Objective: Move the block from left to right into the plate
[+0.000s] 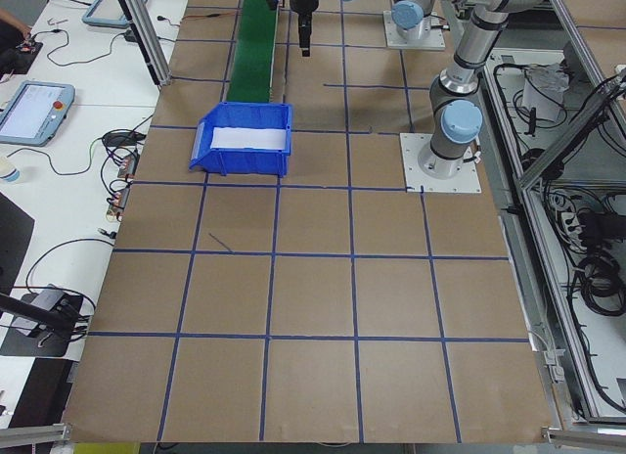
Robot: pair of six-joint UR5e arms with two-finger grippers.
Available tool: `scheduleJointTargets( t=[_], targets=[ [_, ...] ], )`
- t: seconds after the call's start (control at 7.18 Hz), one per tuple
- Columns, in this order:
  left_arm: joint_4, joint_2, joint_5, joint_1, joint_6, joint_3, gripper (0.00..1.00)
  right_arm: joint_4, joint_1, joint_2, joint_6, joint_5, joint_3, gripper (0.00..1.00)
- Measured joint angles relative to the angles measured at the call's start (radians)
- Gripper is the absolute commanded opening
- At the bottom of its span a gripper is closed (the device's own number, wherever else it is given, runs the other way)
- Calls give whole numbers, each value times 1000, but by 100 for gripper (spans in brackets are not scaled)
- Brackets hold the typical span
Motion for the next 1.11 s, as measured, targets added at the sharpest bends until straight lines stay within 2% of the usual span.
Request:
scheduleJointTargets(
  t=[0.14,0.28,0.56,1.11],
  targets=[
    [0,0,0,0,0,0,100,13,-22,-68,-29,-85,47,30],
    [-1,0,0,-1,0,0,100,30,-76,-128,-72,-134,108,31],
    [0,0,0,0,0,0,100,53,-246,-189,-206,-154,219,30],
    [-1,0,-1,-1,-1,0,100,48,-637,-287,-381,-139,417,31]
  ],
)
